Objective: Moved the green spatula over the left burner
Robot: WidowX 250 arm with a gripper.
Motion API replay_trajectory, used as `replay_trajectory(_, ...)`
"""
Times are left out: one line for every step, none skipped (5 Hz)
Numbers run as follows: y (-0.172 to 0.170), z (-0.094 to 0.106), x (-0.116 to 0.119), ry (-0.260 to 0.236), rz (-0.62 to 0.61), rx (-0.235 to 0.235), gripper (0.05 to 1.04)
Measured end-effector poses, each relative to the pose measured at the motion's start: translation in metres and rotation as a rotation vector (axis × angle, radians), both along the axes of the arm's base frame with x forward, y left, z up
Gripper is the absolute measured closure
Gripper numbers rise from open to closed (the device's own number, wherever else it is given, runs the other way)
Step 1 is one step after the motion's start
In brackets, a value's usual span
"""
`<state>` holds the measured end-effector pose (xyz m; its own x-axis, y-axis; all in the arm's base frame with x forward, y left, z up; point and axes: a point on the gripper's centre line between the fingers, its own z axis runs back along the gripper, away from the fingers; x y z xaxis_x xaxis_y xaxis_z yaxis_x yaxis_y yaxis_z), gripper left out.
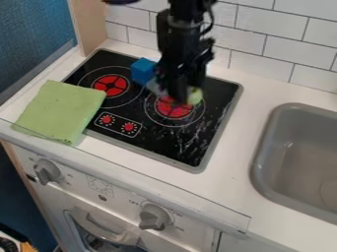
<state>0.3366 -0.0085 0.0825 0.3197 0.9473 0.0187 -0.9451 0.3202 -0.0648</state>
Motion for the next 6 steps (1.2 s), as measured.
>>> replay_trajectory(-0.006, -0.005, 0.012, 0.052, -0.112, -0.068, 0.704)
replay_trajectory(0.009, -0.007, 0.023, 0.061, -0.098, -0.091, 0.704)
replay_trajectory(0.014, -0.011, 0.028, 0.081, -0.109, -0.106, 0.704)
replay_trajectory(0.025, -0.012, 0.027, 0.091, -0.069, -0.108, 0.704)
replay_trajectory(0.039, -0.018, 0.029, 0.111, -0.021, -0.106, 0.704)
replay_trajectory(0.056, -0.026, 0.035, 0.131, 0.028, -0.108, 0.704)
